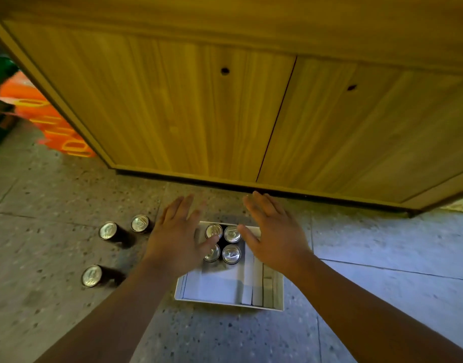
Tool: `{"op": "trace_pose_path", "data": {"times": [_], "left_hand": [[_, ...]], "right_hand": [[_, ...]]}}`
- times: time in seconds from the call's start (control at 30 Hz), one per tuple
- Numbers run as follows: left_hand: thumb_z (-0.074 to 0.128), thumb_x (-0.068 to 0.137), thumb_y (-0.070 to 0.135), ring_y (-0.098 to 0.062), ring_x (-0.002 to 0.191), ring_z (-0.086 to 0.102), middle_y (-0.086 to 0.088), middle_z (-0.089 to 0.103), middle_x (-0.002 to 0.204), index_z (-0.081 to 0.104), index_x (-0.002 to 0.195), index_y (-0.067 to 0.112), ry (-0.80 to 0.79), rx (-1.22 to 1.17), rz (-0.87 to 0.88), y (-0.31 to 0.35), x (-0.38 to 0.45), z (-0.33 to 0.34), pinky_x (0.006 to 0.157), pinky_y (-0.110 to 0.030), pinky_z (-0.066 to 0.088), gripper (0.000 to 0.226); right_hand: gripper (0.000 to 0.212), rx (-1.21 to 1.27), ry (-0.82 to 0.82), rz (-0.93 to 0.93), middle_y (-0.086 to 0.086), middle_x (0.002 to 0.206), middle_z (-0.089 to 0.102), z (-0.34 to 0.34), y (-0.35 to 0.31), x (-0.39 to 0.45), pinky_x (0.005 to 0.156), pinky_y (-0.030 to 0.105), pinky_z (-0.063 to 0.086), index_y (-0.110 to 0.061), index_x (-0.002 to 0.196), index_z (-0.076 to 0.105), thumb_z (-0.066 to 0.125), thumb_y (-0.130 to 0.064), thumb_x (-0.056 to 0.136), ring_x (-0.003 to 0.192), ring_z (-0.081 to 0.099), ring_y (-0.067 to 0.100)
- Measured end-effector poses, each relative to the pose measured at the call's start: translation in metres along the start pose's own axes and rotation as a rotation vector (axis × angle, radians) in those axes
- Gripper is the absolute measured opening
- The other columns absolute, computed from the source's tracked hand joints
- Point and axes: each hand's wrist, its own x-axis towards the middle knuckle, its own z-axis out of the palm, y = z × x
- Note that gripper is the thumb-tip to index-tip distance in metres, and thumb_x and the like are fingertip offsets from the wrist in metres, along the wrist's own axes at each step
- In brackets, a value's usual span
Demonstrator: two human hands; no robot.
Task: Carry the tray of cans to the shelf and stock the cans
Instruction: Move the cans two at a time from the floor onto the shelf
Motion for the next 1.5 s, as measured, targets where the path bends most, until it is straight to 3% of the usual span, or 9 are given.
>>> {"op": "trace_pose_path", "data": {"times": [0.13,0.33,0.63,0.83,0.93,1.0,1.1,1.37,1.5], "left_hand": [[0.043,0.083,0.075,-0.024,0.151,0.009,0.000,0.013,0.165,0.021,0.155,0.032,-0.030,0.014,0.000,-0.013,-0.002,0.082,0.115,-0.049,0.024,0.087],[0.048,0.081,0.074,-0.030,0.147,0.026,-0.009,0.032,0.158,0.032,0.153,0.019,0.006,0.029,0.044,-0.023,-0.015,0.159,0.111,-0.052,0.036,0.092],[0.048,0.075,0.076,-0.031,0.131,0.050,-0.012,0.059,0.135,0.045,0.143,0.005,0.028,0.051,-0.011,-0.029,-0.025,0.200,0.116,-0.053,0.026,0.098],[0.065,0.073,0.063,-0.026,0.112,0.062,-0.007,0.069,0.110,0.057,0.126,0.009,0.062,-0.025,-0.097,-0.027,-0.012,0.214,0.119,-0.044,0.026,0.076],[0.070,0.074,0.057,-0.027,0.110,0.063,-0.006,0.069,0.107,0.057,0.122,0.011,0.048,-0.050,-0.127,-0.021,-0.014,0.217,0.114,-0.041,0.033,0.068],[0.070,0.076,0.054,-0.028,0.111,0.060,-0.005,0.066,0.111,0.054,0.125,0.015,0.009,-0.135,-0.188,-0.015,-0.015,0.213,0.096,-0.041,0.048,0.064],[0.073,0.078,0.047,-0.027,0.107,0.061,-0.003,0.064,0.114,0.051,0.130,0.022,-0.003,-0.293,-0.271,-0.012,-0.015,0.211,0.075,-0.037,0.051,0.062],[0.086,0.069,0.029,0.004,0.082,0.062,0.021,0.066,0.089,0.053,0.104,0.032,-0.015,-0.656,-0.308,-0.015,-0.009,0.220,0.062,-0.010,0.041,0.048],[0.086,0.067,0.025,0.003,0.089,0.067,0.019,0.073,0.096,0.061,0.111,0.032,-0.032,-0.785,-0.330,-0.016,-0.008,0.220,0.073,-0.021,0.053,0.050]], "right_hand": [[0.070,0.019,-0.008,-0.008,-0.004,0.164,0.017,0.088,0.013,-0.002,0.116,0.040,0.023,-0.032,0.156,0.019,0.031,-0.065,0.095,0.150,0.013,0.019],[0.080,0.041,-0.015,0.015,-0.001,0.159,0.029,0.166,0.016,-0.003,0.111,0.042,0.035,-0.026,0.155,0.021,0.038,-0.067,0.089,0.145,0.028,0.021],[0.089,0.127,-0.009,0.085,0.003,0.147,0.040,0.211,0.020,-0.023,0.102,0.036,0.043,-0.017,0.154,0.022,0.054,-0.063,0.083,0.131,0.043,0.022],[0.069,0.321,-0.008,0.197,0.000,0.123,0.051,0.227,0.013,-0.018,0.078,0.037,0.054,-0.021,0.128,0.041,0.066,-0.058,0.076,0.107,0.058,0.022],[0.064,0.484,-0.003,0.265,-0.001,0.122,0.052,0.234,0.010,-0.018,0.078,0.038,0.055,-0.021,0.123,0.044,0.073,-0.052,0.076,0.105,0.060,0.021],[0.062,0.515,-0.015,0.286,-0.001,0.122,0.053,0.235,0.012,-0.013,0.080,0.037,0.055,-0.022,0.123,0.046,0.074,-0.051,0.075,0.104,0.061,0.020],[0.061,0.524,-0.042,0.275,-0.001,0.120,0.055,0.238,0.014,-0.008,0.081,0.035,0.054,-0.023,0.122,0.048,0.075,-0.050,0.074,0.104,0.062,0.020],[0.058,0.644,-0.043,0.315,-0.007,0.115,0.061,0.239,0.014,-0.009,0.083,0.036,0.056,-0.030,0.119,0.051,0.078,-0.048,0.072,0.102,0.063,0.014],[0.046,0.705,-0.032,0.304,-0.007,0.109,0.065,0.231,0.015,-0.012,0.082,0.037,0.056,-0.028,0.114,0.057,0.078,-0.038,0.075,0.097,0.064,0.013]]}}
